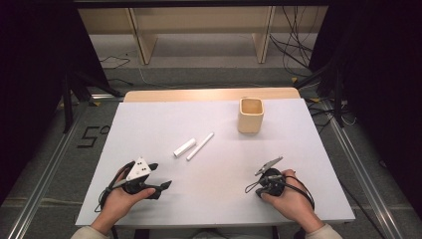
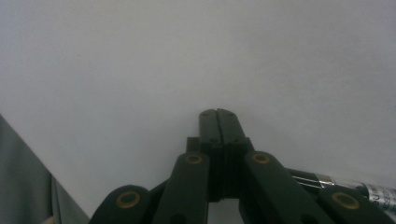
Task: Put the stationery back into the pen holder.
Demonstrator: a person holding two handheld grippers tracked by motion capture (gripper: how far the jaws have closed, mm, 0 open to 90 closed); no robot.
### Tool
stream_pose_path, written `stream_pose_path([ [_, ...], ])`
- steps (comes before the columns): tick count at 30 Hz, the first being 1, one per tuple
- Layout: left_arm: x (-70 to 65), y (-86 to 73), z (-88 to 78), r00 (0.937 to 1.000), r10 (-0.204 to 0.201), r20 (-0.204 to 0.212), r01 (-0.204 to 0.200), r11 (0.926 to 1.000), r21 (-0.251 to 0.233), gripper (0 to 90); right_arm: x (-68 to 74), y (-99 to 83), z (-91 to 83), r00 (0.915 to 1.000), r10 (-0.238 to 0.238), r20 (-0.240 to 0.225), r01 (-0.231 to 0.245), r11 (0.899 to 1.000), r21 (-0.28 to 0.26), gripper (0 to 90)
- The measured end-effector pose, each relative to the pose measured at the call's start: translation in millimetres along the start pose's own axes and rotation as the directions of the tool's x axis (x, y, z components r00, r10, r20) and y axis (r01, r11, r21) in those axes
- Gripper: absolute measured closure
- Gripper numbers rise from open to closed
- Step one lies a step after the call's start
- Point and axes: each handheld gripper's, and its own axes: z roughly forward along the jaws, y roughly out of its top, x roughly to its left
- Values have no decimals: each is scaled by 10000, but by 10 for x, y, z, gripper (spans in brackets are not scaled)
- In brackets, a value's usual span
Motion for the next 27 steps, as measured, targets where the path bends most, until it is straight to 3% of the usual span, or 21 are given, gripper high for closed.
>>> stream_pose_path([
  [10, -5, 3, 5, 10000, -8, 9, 8, 10000, -7, 215, -27, -155, -81, 9995, 227, -219, -220, 9992, 324, 900],
  [19, -3, 7, 11, 10000, 17, 60, -17, 10000, 12, 215, -109, -249, -151, 9995, 107, -283, -83, 9965, 831, 900],
  [27, -3, 8, 15, 10000, 29, 75, -29, 10000, 8, 215, -178, -376, -227, 9987, 492, -156, -470, 9916, 1204, 900],
])
